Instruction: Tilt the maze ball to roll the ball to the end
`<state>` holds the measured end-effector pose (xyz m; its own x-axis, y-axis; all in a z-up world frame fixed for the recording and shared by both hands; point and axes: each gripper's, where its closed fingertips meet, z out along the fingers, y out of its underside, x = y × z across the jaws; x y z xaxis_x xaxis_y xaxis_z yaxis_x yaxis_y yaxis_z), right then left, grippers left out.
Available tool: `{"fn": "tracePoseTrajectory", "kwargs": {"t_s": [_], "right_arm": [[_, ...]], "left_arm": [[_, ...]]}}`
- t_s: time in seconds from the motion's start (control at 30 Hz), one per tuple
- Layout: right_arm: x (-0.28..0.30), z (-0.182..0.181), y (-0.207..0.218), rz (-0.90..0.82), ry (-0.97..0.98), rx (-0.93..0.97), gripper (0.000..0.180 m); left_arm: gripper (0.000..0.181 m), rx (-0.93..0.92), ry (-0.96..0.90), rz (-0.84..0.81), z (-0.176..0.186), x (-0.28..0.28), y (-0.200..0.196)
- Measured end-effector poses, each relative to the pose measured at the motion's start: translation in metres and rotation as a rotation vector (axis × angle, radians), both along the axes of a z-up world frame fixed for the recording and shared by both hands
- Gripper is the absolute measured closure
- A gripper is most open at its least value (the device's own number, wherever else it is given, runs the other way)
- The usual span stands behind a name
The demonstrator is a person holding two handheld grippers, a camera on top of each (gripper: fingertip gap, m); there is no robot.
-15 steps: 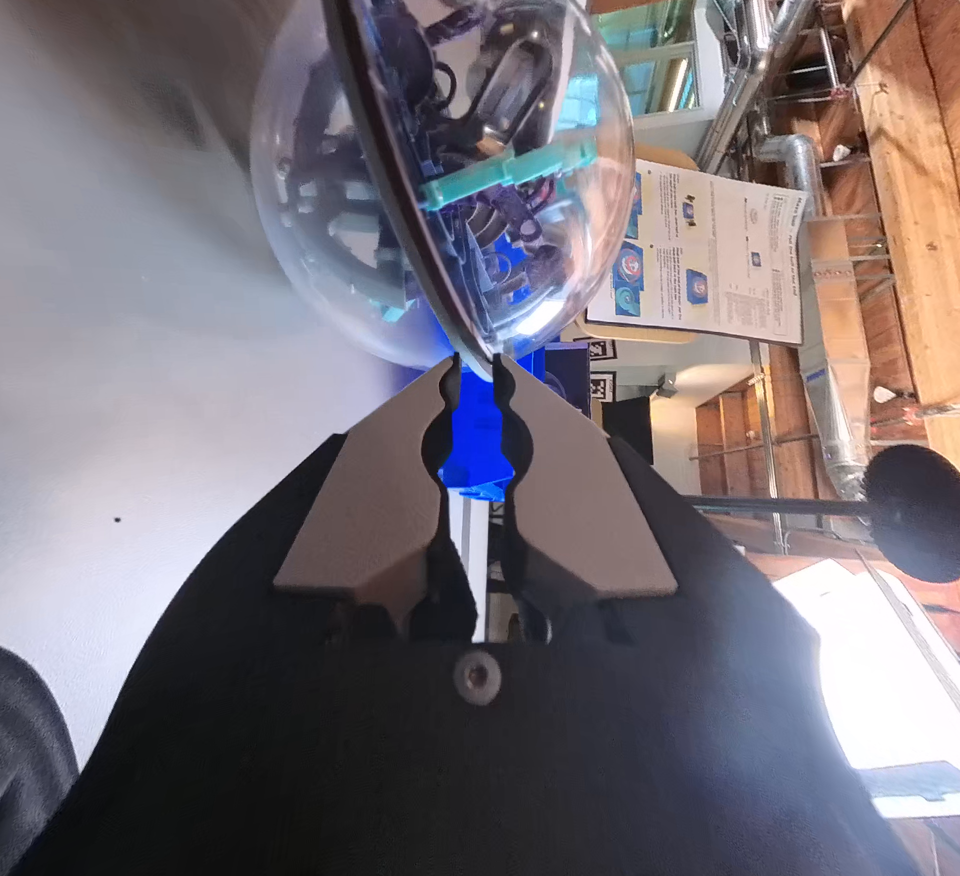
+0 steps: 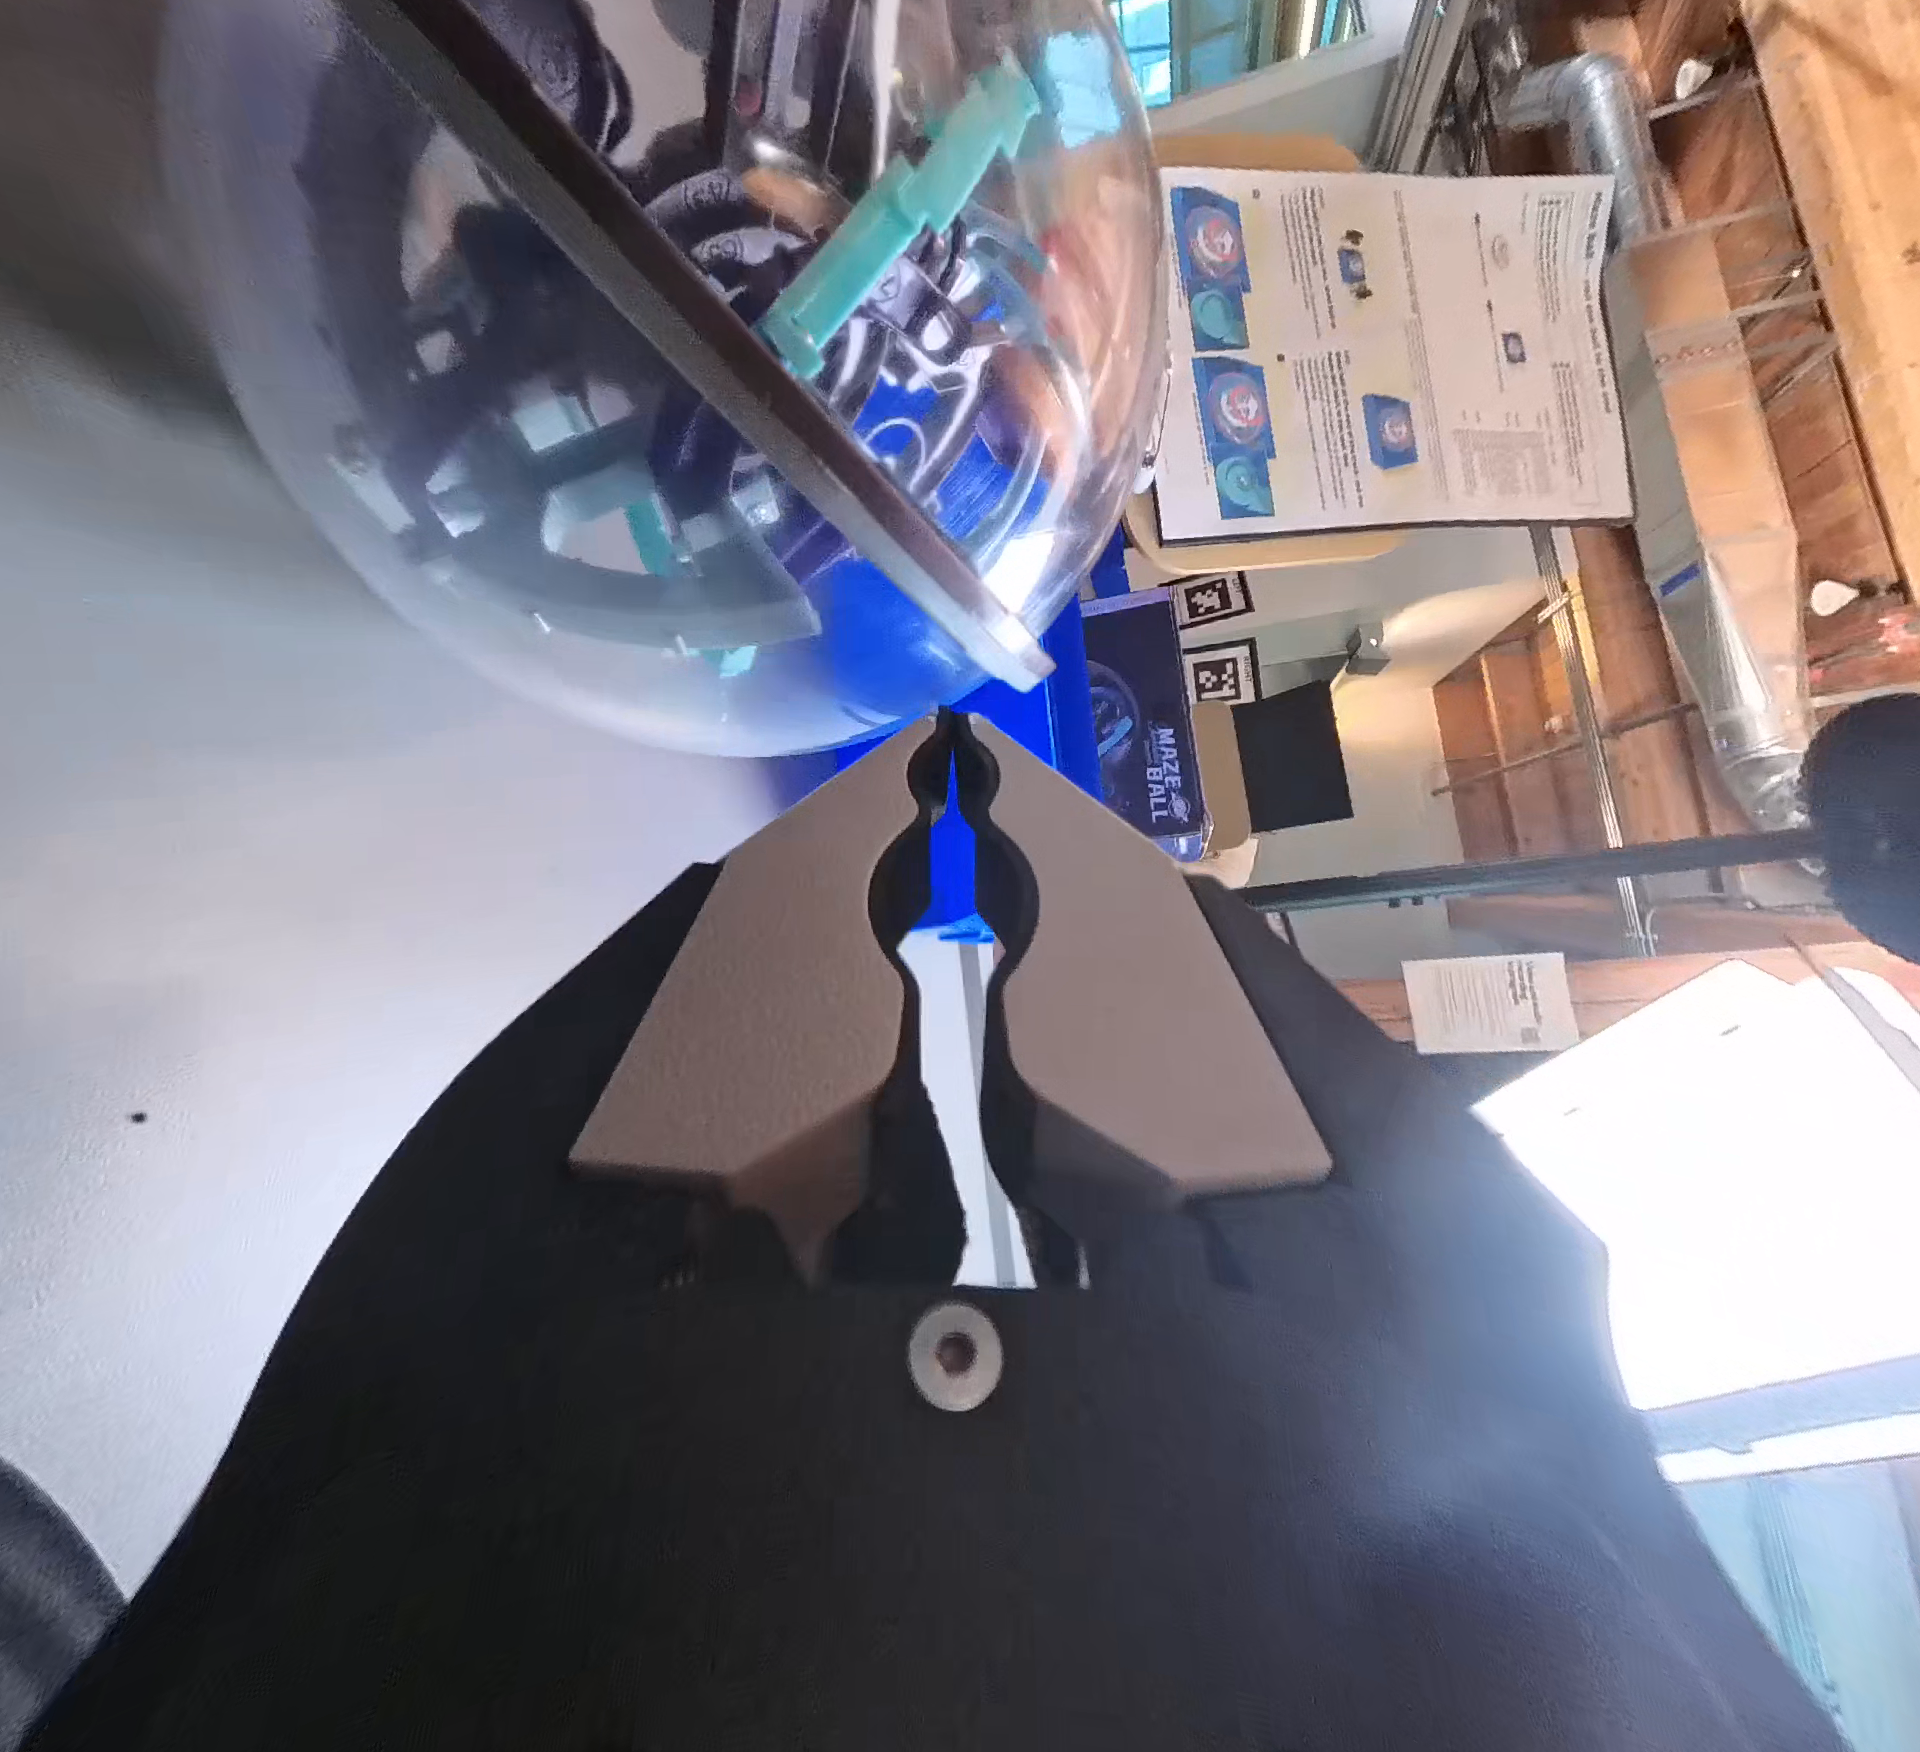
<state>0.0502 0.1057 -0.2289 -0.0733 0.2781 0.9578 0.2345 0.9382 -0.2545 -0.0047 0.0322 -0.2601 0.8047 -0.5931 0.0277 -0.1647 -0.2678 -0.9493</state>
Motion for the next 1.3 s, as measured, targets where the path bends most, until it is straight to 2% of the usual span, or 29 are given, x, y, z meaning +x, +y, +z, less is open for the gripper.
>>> {"fn": "tracePoseTrajectory", "kwargs": {"t_s": [0.2,0.37,0.47,0.53,0.6,0.77,0.83,1.0,1.1,1.2,1.3], "right_arm": [[-0.002,-0.006,0.009,-0.028,-0.017,-0.224,0.180],[0.014,-0.002,0.012,-0.033,-0.069,-0.420,0.156],[0.023,0.006,-0.017,0.035,-0.105,-0.531,0.133],[0.022,0.011,-0.038,0.061,-0.107,-0.495,0.129],[0.016,0.018,-0.054,0.095,-0.094,-0.463,0.133],[0.008,0.022,-0.068,0.185,-0.185,-0.400,0.164],[0.009,0.022,-0.069,0.213,-0.251,-0.364,0.165],[0.013,0.023,-0.063,0.276,-0.422,-0.380,0.169],[0.010,0.025,-0.058,0.311,-0.476,-0.394,0.172],[0.005,0.027,-0.056,0.348,-0.521,-0.402,0.173],[0.002,0.029,-0.055,0.371,-0.579,-0.404,0.174]], "left_arm": [[0.040,-0.133,-0.171,-0.018,0.004,0.004,0.001],[0.041,-0.202,-0.347,0.017,0.012,-0.005,0.007],[0.041,-0.219,-0.373,0.030,0.012,-0.007,0.009],[0.041,-0.234,-0.383,0.051,0.012,-0.007,0.010],[0.042,-0.260,-0.392,0.068,0.011,-0.006,0.011],[0.042,-0.328,-0.397,0.105,0.006,-0.001,0.007],[0.044,-0.336,-0.343,0.084,0.002,-0.001,0.001],[0.045,-0.322,-0.185,-0.093,-0.005,-0.001,-0.024],[0.048,-0.229,-0.133,-0.207,0.006,-0.014,-0.026],[0.047,-0.136,-0.104,-0.274,0.030,-0.032,-0.007],[0.046,-0.181,-0.117,-0.374,0.037,-0.040,0.020]]}}
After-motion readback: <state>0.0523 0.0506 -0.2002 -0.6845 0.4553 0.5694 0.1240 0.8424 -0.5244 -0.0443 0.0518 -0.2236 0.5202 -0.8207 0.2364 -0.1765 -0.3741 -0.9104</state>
